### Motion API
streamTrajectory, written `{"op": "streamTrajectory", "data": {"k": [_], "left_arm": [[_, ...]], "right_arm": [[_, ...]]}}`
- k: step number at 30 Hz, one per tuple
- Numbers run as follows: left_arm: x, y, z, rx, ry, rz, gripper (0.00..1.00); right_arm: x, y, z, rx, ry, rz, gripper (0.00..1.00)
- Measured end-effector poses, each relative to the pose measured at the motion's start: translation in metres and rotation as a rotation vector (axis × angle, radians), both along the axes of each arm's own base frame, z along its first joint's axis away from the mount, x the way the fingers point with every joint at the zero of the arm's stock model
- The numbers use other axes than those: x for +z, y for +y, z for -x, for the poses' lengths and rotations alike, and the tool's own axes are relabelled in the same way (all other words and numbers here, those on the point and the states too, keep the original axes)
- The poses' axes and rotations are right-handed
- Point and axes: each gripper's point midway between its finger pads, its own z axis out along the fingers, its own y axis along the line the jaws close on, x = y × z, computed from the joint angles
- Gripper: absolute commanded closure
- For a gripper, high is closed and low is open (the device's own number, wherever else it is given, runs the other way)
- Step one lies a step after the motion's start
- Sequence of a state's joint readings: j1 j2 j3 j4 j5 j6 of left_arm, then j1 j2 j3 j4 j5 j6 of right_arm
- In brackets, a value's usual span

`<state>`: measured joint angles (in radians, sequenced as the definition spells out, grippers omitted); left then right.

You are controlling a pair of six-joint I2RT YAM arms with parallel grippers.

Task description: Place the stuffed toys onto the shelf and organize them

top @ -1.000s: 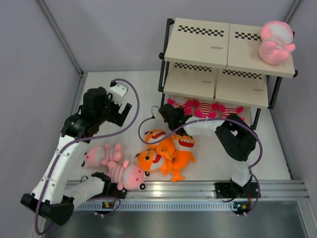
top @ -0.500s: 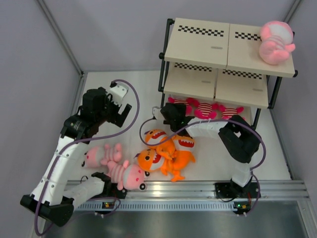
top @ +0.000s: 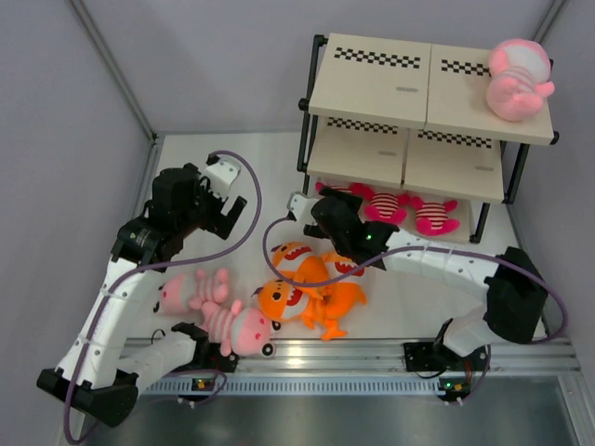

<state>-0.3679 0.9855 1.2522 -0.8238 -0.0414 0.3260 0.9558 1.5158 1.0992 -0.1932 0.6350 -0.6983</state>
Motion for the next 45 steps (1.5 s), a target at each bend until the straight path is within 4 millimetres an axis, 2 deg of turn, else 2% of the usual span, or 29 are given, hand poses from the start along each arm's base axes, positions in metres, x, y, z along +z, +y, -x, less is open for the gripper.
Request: {"op": "streamTrajectory", "data": {"k": [5, 8, 11, 15, 19, 21, 24, 28, 31, 32, 34, 35, 36, 39, 40, 42, 44, 45], "left_arm": [[-0.002, 0.003, 0.005, -0.007, -0.014, -0.007, 0.01], [-0.017, 0.005, 0.012, -0.009, 0.009, -0.02, 0.02], [-0.04, 0.012, 0.02, -0.001, 0.046, -0.045, 0.02], [-0.064, 0.023, 0.029, 0.019, 0.085, -0.084, 0.01], [-0.065, 0.03, 0.034, 0.038, 0.07, -0.082, 0.01], [-0.062, 0.033, 0.035, 0.046, 0.057, -0.077, 0.01], [-0.059, 0.034, 0.036, 0.051, 0.048, -0.073, 0.01], [-0.06, 0.035, 0.036, 0.055, 0.048, -0.074, 0.01], [-0.063, 0.036, 0.036, 0.056, 0.055, -0.076, 0.01], [-0.063, 0.036, 0.037, 0.056, 0.056, -0.077, 0.01], [-0.064, 0.036, 0.037, 0.056, 0.057, -0.078, 0.01], [-0.064, 0.036, 0.037, 0.056, 0.057, -0.079, 0.01], [-0.064, 0.036, 0.037, 0.057, 0.057, -0.079, 0.02], [-0.064, 0.036, 0.037, 0.055, 0.057, -0.081, 0.01], [-0.064, 0.036, 0.037, 0.055, 0.057, -0.081, 0.01], [-0.064, 0.036, 0.037, 0.054, 0.057, -0.081, 0.01], [-0.064, 0.036, 0.037, 0.054, 0.057, -0.082, 0.01], [-0.065, 0.036, 0.037, 0.053, 0.058, -0.083, 0.01]], "right_arm": [[0.026, 0.0, 0.063, 0.009, 0.098, -0.21, 0.24], [0.047, -0.01, 0.094, -0.059, 0.185, -0.494, 0.23], [0.046, -0.025, 0.121, -0.175, 0.296, -0.778, 0.21], [0.0, -0.046, 0.155, -0.385, 0.473, -1.015, 0.23], [-0.065, -0.056, 0.182, -0.552, 0.625, -1.117, 0.23], [-0.09, -0.056, 0.191, -0.606, 0.68, -1.159, 0.24], [-0.109, -0.05, 0.197, -0.658, 0.735, -1.205, 0.25], [-0.107, -0.029, 0.193, -0.652, 0.763, -1.261, 0.27], [-0.11, -0.017, 0.192, -0.641, 0.778, -1.273, 0.35], [-0.111, -0.015, 0.192, -0.642, 0.78, -1.271, 0.49], [-0.116, -0.014, 0.191, -0.659, 0.776, -1.265, 0.69], [-0.117, -0.014, 0.19, -0.67, 0.774, -1.267, 0.89], [-0.118, -0.014, 0.19, -0.671, 0.77, -1.265, 0.99], [-0.116, -0.023, 0.188, -0.703, 0.736, -1.252, 1.0], [-0.112, -0.028, 0.187, -0.707, 0.71, -1.237, 1.0], [-0.09, -0.039, 0.185, -0.696, 0.652, -1.191, 1.0], [-0.054, -0.04, 0.18, -0.647, 0.616, -1.174, 1.0], [-0.027, -0.037, 0.177, -0.603, 0.601, -1.177, 1.0]]}}
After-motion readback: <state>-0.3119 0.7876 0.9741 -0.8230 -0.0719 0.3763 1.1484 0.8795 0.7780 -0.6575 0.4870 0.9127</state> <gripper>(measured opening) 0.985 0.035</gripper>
